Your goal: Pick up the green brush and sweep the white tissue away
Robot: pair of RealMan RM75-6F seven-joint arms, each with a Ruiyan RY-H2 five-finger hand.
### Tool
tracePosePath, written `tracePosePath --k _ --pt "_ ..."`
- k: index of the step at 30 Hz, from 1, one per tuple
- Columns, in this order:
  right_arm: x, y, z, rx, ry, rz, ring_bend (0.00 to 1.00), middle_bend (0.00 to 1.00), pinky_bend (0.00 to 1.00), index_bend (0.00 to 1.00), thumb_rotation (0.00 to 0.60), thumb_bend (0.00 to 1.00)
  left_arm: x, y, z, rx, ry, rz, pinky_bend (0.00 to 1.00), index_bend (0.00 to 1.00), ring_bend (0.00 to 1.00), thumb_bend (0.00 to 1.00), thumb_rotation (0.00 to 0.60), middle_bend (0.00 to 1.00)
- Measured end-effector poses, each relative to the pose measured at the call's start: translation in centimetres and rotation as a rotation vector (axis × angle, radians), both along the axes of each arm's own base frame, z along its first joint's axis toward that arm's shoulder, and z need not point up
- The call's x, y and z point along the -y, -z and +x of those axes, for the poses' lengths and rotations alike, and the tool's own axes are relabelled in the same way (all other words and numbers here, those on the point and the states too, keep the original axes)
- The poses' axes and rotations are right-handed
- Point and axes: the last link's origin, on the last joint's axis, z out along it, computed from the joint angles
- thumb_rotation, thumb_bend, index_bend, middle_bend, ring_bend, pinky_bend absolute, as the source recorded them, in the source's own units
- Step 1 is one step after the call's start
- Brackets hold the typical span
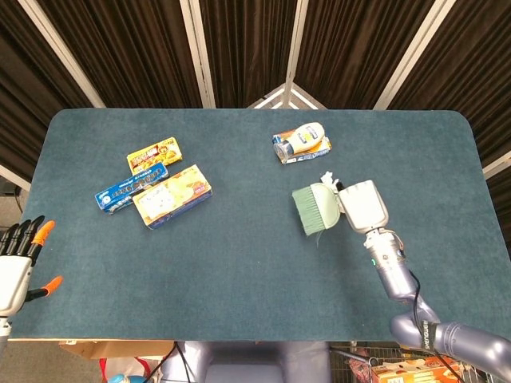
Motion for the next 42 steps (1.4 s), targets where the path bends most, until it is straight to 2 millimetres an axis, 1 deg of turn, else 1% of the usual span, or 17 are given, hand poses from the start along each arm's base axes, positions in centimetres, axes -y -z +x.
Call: tracePosePath --k 3,6,9,12,15,19,22,25,28,32,37,39,42 --pt "0.4 0.6 -1.0 -0.038 0.015 -0.001 1.0 1.0 0.95 0.83 0.6 0.52 0.0 0.0 0.0 0.003 -0.002 0.001 0.0 0.0 0.0 0.09 0.6 0.0" --pt "0.9 0.8 -2.2 -0.079 0.034 -0.012 1.0 1.0 0.95 0.83 0.6 0.52 0.0 0.0 0.0 0.003 -0.002 0.001 0.0 0.0 0.0 0.09 0.6 0.0" --pt "1.7 0.5 -3.5 -0.127 0.054 -0.031 1.0 1.0 0.95 0.83 0.6 0.52 0.0 0.0 0.0 0.004 -0.004 -0.001 0.0 0.0 0.0 0.09 0.6 0.0" --pt "2.4 -0.2 -4.9 -0.184 0.072 -0.055 1.0 1.0 0.95 0.83 0.6 0.52 0.0 0.0 0.0 0.0 -0.002 -0.002 0.0 0.0 0.0 0.09 0.6 0.0" --pt "3.1 -1.3 -6.4 -0.253 0.084 -0.082 1.0 1.0 0.95 0.83 0.6 0.52 0.0 0.1 0.1 0.0 0.006 0.0 0.0 0.0 0.0 0.09 0.6 0.0" --pt "3.9 -3.8 -8.3 -0.322 0.108 -0.133 1.0 1.0 0.95 0.83 0.6 0.52 0.1 0.1 0.2 -0.002 0.01 0.001 0.0 0.0 0.0 0.09 0.6 0.0" --pt "4.3 -5.8 -9.4 -0.354 0.13 -0.176 1.0 1.0 0.95 0.83 0.6 0.52 0.1 0.1 0.2 -0.004 0.016 0.002 0.0 0.0 0.0 0.09 0.6 0.0" --pt "4.4 -7.7 -10.1 -0.373 0.14 -0.211 1.0 1.0 0.95 0.83 0.6 0.52 0.2 0.2 0.2 -0.011 0.016 0.003 0.0 0.0 0.0 0.09 0.6 0.0" --pt "4.4 -9.4 -10.5 -0.387 0.142 -0.241 1.0 1.0 0.95 0.83 0.6 0.52 0.1 0.2 0.2 -0.011 0.013 0.006 0.0 0.0 0.0 0.09 0.6 0.0" --pt "3.9 -11.1 -10.4 -0.371 0.131 -0.265 1.0 1.0 0.95 0.83 0.6 0.52 0.1 0.2 0.2 -0.01 0.016 0.008 0.0 0.0 0.0 0.09 0.6 0.0" --pt "2.6 -11.6 -9.3 -0.279 0.101 -0.257 1.0 1.0 0.95 0.83 0.6 0.52 0.1 0.2 0.2 -0.009 0.021 0.007 0.0 0.0 0.0 0.09 0.6 0.0" --pt "1.8 -11.5 -8.8 -0.242 0.084 -0.245 1.0 1.0 0.95 0.83 0.6 0.52 0.1 0.2 0.2 -0.009 0.02 0.006 0.0 0.0 0.0 0.09 0.6 0.0" --pt "0.0 -10.8 -8.0 -0.189 0.052 -0.209 1.0 1.0 0.95 0.83 0.6 0.52 0.1 0.2 0.2 -0.013 0.02 0.006 0.0 0.0 0.0 0.09 0.6 0.0"
